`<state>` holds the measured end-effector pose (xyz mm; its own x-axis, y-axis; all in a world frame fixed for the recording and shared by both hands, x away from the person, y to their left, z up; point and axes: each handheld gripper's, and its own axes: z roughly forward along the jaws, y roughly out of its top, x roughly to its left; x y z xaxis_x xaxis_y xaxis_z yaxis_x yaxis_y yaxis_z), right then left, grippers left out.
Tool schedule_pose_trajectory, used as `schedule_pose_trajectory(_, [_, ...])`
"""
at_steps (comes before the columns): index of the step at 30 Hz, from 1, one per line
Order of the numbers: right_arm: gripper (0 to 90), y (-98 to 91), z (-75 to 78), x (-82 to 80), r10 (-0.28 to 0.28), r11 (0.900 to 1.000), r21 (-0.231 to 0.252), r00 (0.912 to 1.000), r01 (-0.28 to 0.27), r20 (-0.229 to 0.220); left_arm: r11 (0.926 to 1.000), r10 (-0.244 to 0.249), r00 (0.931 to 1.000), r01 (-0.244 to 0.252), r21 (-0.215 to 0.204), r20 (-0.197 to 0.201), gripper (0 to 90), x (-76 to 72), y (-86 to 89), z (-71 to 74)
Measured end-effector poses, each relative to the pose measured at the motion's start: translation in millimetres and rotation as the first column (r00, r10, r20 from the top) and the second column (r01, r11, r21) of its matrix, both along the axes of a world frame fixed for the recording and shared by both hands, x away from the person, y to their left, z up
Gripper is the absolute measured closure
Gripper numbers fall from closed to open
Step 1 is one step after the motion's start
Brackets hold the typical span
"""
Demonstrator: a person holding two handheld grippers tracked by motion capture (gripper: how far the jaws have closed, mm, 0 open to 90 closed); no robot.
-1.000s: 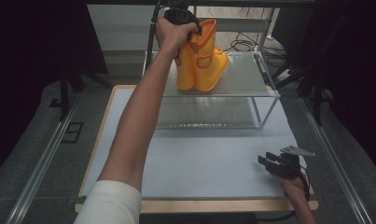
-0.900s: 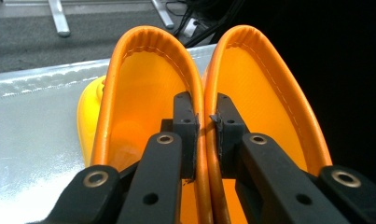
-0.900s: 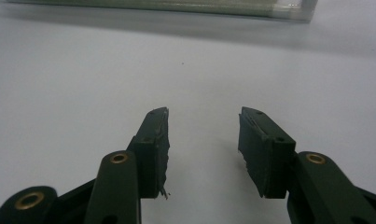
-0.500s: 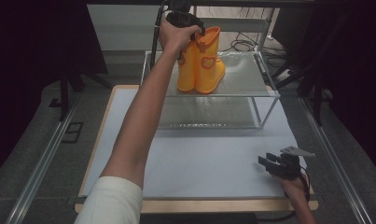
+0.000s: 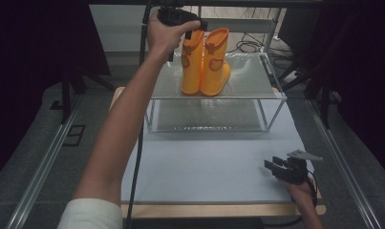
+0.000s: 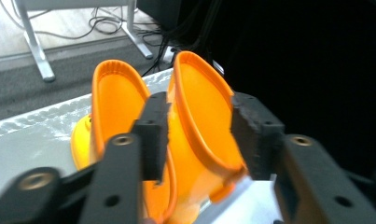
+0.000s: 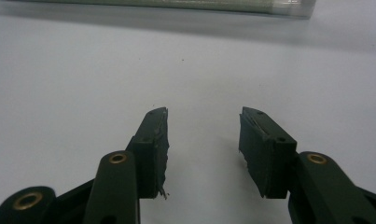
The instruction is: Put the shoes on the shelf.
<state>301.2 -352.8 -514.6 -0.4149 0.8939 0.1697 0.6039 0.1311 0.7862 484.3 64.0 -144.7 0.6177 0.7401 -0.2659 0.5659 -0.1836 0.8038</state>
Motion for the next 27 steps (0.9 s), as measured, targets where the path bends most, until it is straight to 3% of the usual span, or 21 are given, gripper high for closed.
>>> schedule_pose_trajectory(1, [52.0,-0.4,0.2,0.3,0.002,1.0000,-0.002,1.0000,-0.002,0.000,0.9999,-0.008,1.0000,0.008,0.012,0.002,71.2,-3.7,1.9,0.1])
schedule_pose_trajectory(2, [52.0,-0.4,0.2,0.3,0.002,1.0000,-0.002,1.0000,-0.002,0.000,0.9996,-0.016,0.9999,0.016,0.023,0.002,71.2,-8.9,4.3,0.3])
schedule_pose_trajectory(5, [51.9,-0.5,1.0,0.0,-0.001,1.0000,-0.004,1.0000,0.001,0.008,0.9991,-0.034,0.9993,0.034,0.027,0.014,83.5,-24.2,12.7,1.1])
schedule_pose_trajectory(8, [51.9,-0.2,1.9,-0.3,-0.002,1.0000,-0.002,1.0000,0.003,0.008,0.9980,-0.037,0.9990,0.035,0.053,0.025,86.6,-37.5,21.5,0.0])
schedule_pose_trajectory(10, [51.8,-0.2,2.0,-0.3,-0.002,1.0000,-0.003,1.0000,0.002,0.010,0.9980,-0.044,0.9985,0.042,0.047,0.032,89.6,-46.7,28.7,-1.9])
schedule_pose_trajectory(13, [51.8,-1.4,1.5,-0.2,-0.005,1.0000,-0.003,0.9999,0.005,0.009,0.9979,-0.041,0.9984,0.039,0.052,0.038,90.0,-57.8,40.1,-6.9])
schedule_pose_trajectory(19, [51.8,-0.3,2.0,0.0,-0.004,1.0000,-0.007,0.9999,0.004,0.010,0.9990,-0.042,0.9978,0.042,0.014,0.052,90.0,-75.1,64.6,-20.5])
schedule_pose_trajectory(22, [51.8,0.1,1.6,0.2,-0.002,0.9999,-0.012,0.9999,0.002,0.013,0.9988,-0.045,0.9981,0.046,-0.018,0.043,90.0,-78.4,74.1,-30.3])
schedule_pose_trajectory(27, [51.8,1.2,1.7,0.2,-0.002,0.9999,-0.016,1.0000,0.002,0.009,0.9999,-0.016,0.9999,0.016,0.003,0.005,90.0,-69.9,86.7,-61.1])
